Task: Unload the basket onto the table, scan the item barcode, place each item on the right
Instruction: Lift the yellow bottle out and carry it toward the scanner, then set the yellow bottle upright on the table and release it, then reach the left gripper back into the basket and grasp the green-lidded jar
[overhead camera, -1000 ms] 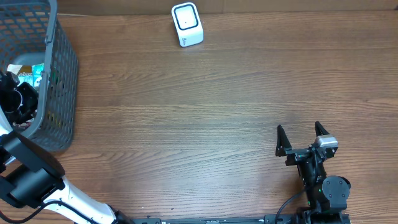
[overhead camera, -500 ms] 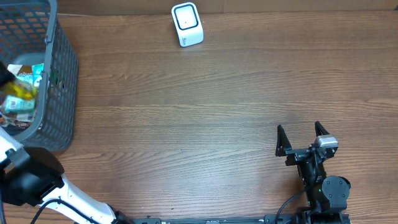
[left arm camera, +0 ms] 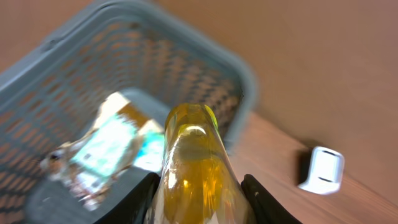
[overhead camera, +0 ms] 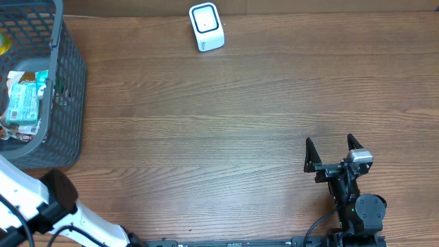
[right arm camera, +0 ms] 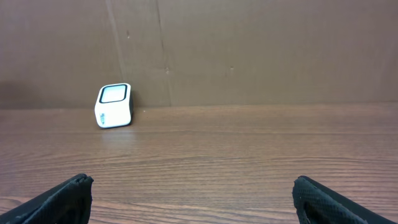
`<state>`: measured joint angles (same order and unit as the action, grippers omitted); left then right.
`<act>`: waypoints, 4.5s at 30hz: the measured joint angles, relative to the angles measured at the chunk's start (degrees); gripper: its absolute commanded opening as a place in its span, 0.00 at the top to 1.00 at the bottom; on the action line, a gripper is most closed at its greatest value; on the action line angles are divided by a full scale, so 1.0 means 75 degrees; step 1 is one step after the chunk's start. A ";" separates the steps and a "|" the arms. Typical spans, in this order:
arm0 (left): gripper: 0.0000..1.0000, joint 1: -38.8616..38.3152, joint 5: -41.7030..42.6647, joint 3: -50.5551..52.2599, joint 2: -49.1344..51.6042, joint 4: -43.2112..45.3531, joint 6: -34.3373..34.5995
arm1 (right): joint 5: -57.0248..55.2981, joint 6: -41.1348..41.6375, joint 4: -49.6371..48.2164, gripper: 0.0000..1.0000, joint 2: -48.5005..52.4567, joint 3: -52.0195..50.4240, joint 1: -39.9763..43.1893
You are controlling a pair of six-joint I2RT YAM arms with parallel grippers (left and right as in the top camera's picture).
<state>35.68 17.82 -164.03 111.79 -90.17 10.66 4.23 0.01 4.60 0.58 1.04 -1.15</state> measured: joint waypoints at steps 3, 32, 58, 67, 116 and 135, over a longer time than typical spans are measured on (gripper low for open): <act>0.66 -0.0449 0.0204 -0.0052 -0.0370 0.0006 0.0026 | 0.0000 0.0006 0.0000 0.00 0.0000 0.0000 0.0000; 0.67 -0.7338 -0.1577 0.0801 -0.0096 -0.0915 0.0997 | -0.0003 0.0000 0.0000 0.00 0.0000 0.0000 0.0000; 0.72 -1.0713 -0.2527 0.1224 0.3853 0.0184 0.3722 | -0.0003 0.0000 -0.0003 0.00 0.0000 0.0000 0.0000; 0.71 -1.0896 -0.2527 0.1224 0.4505 0.0289 0.4363 | -0.0003 0.0003 0.0000 0.00 0.0000 0.0000 0.0000; 0.00 -1.1138 -0.2530 0.1189 0.4756 0.0863 0.4269 | -0.0003 0.0003 0.0000 0.00 0.0000 0.0000 0.0000; 0.00 -0.5455 -0.2582 -0.2008 0.2124 0.0734 0.2952 | -0.0003 0.0000 0.0003 0.00 0.0000 0.0000 0.0000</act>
<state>-5.23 -1.54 -179.08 127.72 -84.66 32.80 4.21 0.01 4.62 0.58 1.04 -1.15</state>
